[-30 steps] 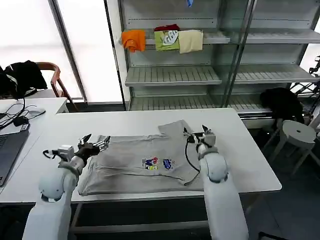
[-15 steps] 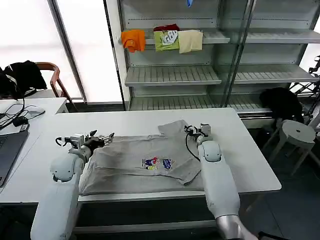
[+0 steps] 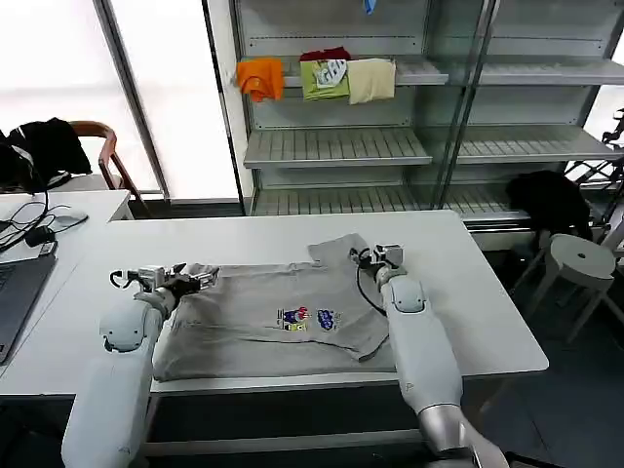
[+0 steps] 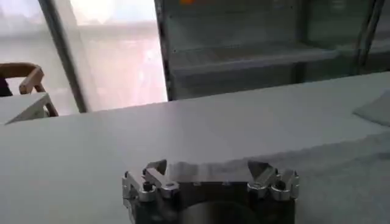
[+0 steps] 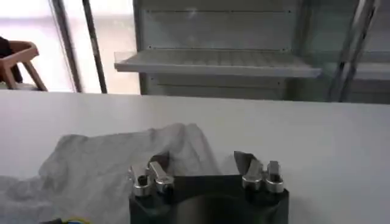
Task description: Fold and organize the clothes.
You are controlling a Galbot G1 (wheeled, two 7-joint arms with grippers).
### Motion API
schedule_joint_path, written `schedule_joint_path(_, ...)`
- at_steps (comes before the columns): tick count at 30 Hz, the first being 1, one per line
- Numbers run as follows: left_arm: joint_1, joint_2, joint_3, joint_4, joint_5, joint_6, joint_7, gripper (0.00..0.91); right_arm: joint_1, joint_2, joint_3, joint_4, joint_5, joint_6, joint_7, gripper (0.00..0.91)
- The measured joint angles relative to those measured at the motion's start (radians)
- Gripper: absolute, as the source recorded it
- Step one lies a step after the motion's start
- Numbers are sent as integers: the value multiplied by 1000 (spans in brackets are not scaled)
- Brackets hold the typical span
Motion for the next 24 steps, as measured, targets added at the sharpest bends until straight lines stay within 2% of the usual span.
schedule_joint_path(1, -4, -1, -2, 8, 0, 0, 0, 101, -1, 0, 0, 0, -2, 1, -2, 0)
schedule_joint_path(3, -12, 0, -3, 23, -1, -2, 0, 10, -3, -1, 3, -1, -7, 3, -8, 0)
schedule_joint_path(24, -41, -15, 5, 113, -8, -10, 1, 0, -58, -1, 6, 48, -27, 17, -27, 0)
